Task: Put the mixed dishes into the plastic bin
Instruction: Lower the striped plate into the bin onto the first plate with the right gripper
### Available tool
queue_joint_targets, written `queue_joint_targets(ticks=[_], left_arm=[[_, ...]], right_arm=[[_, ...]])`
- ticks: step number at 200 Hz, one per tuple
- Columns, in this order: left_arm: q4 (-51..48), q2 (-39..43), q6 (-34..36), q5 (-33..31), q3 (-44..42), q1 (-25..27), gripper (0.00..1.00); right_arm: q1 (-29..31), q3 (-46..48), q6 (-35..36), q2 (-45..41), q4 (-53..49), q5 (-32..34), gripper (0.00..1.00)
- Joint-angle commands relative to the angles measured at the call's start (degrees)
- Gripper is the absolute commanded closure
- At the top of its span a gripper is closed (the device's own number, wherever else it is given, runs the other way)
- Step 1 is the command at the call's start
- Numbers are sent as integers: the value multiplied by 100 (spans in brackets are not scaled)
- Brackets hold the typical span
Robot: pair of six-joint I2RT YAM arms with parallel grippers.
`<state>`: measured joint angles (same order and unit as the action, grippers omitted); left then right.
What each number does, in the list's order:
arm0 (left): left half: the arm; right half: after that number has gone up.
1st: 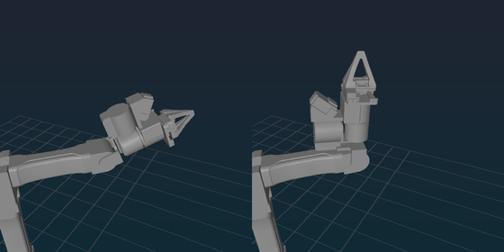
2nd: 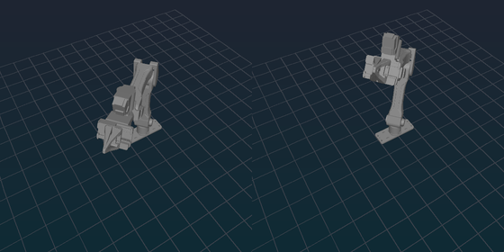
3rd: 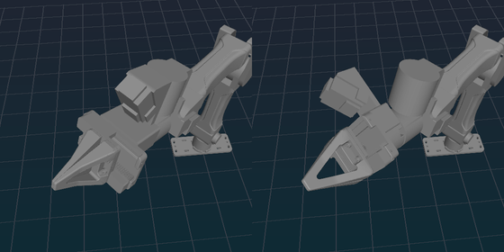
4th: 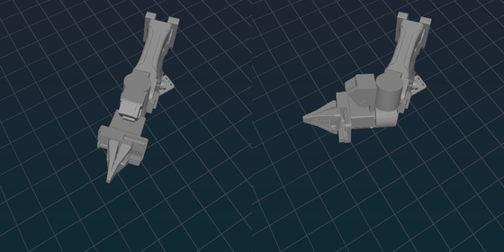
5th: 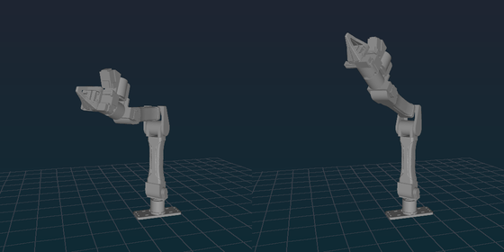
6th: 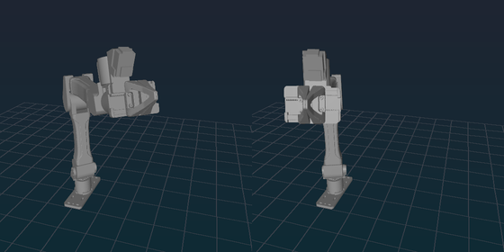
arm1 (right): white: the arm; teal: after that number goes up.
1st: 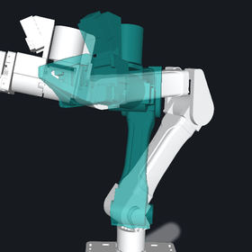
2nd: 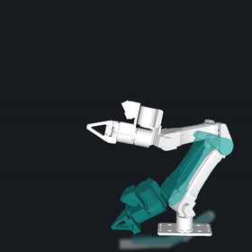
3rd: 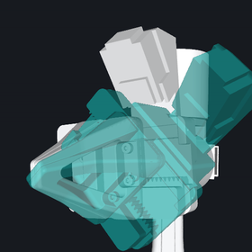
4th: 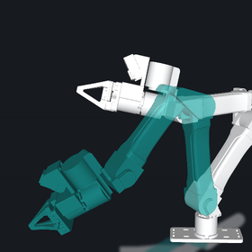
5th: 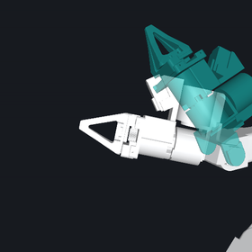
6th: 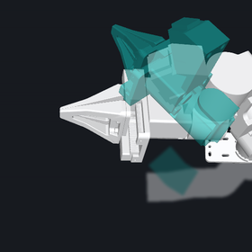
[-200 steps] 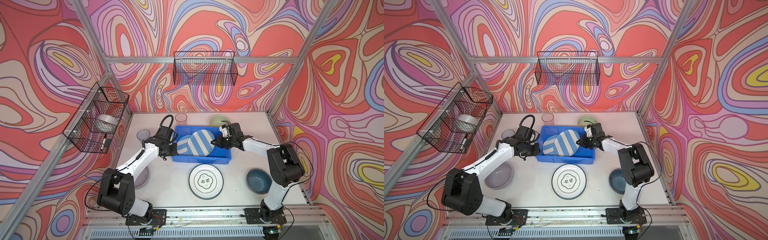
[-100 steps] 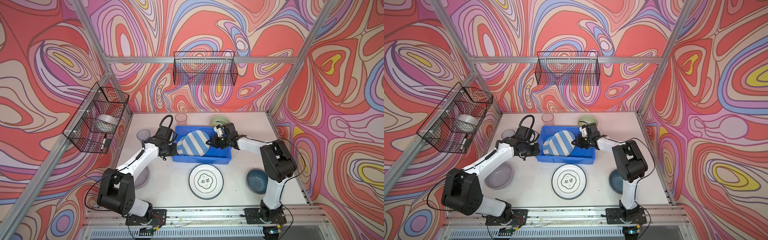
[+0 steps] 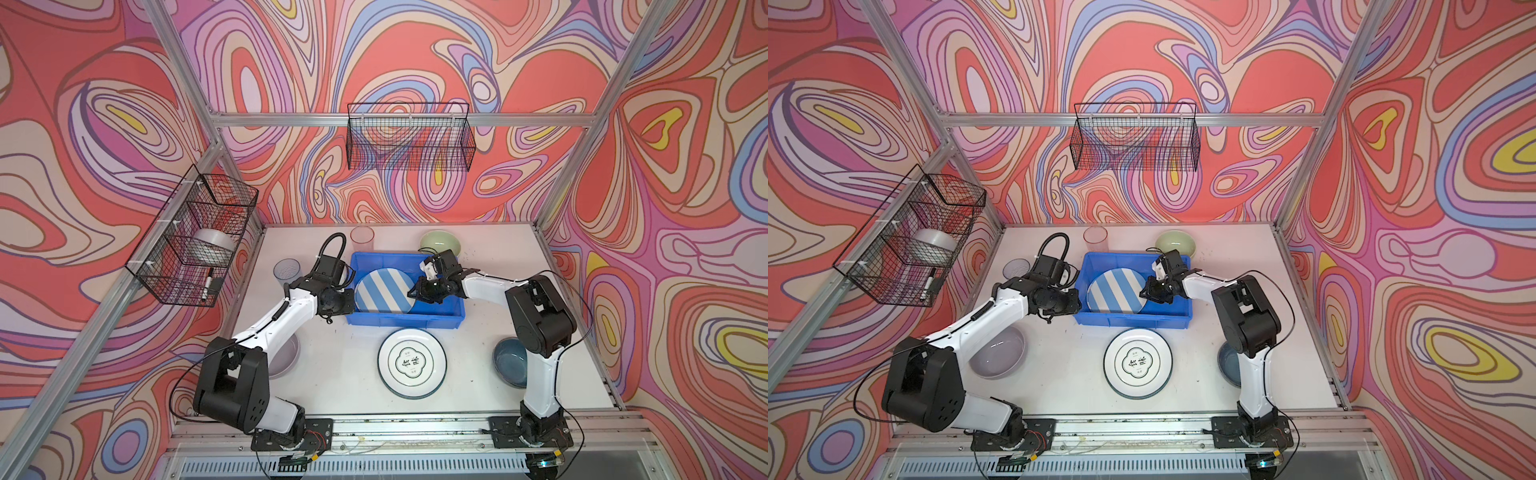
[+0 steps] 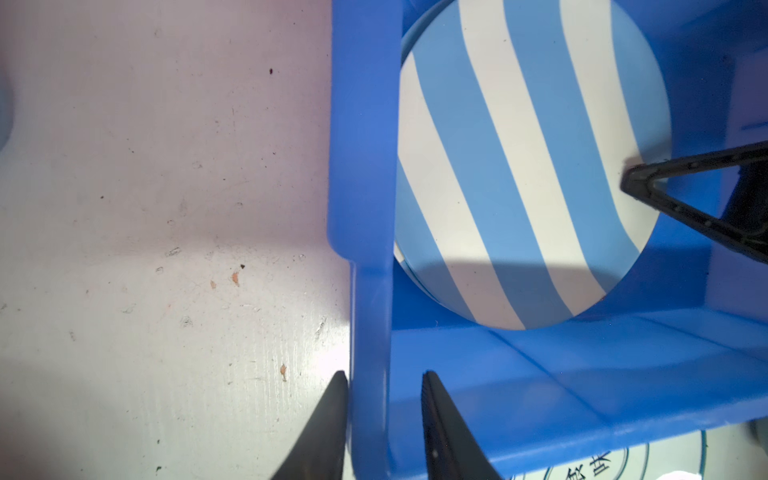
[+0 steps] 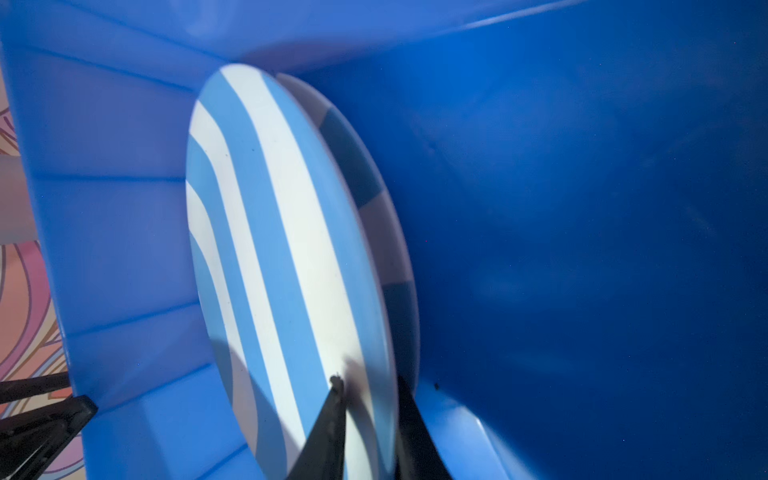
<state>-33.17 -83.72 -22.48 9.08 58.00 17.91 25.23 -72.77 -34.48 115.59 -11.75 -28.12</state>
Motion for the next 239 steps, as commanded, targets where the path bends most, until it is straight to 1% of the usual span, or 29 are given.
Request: queue_joint_targets(ticks=[1,69,121,153,199,207,219,239], left_arm=[[12,157,-37,161,-69,10,67],[-49,216,-37,195,0,6,66],[-137,282,-46,146,80,11,64],[-163,354,-37,109,89,4,61],[-197,427,-11,91,89,11,60],[-190,420,2,98,89,4,60],[-190,411,7,111,89,4,60],[-165,368,16,111,85,10,60]], right_arm=[[48,-150,151,129,-280,291,74],[169,-443,334,166,-737,755,60],[167,-602,566,-101,-1190,1240,51],[167,-699,718,-220,-1405,1352,51],[166,-752,776,-302,-1515,1335,50],[166,-755,785,-330,-1523,1356,47],[166,-739,794,-383,-1536,1463,39],[167,-787,829,-448,-1704,1860,37]])
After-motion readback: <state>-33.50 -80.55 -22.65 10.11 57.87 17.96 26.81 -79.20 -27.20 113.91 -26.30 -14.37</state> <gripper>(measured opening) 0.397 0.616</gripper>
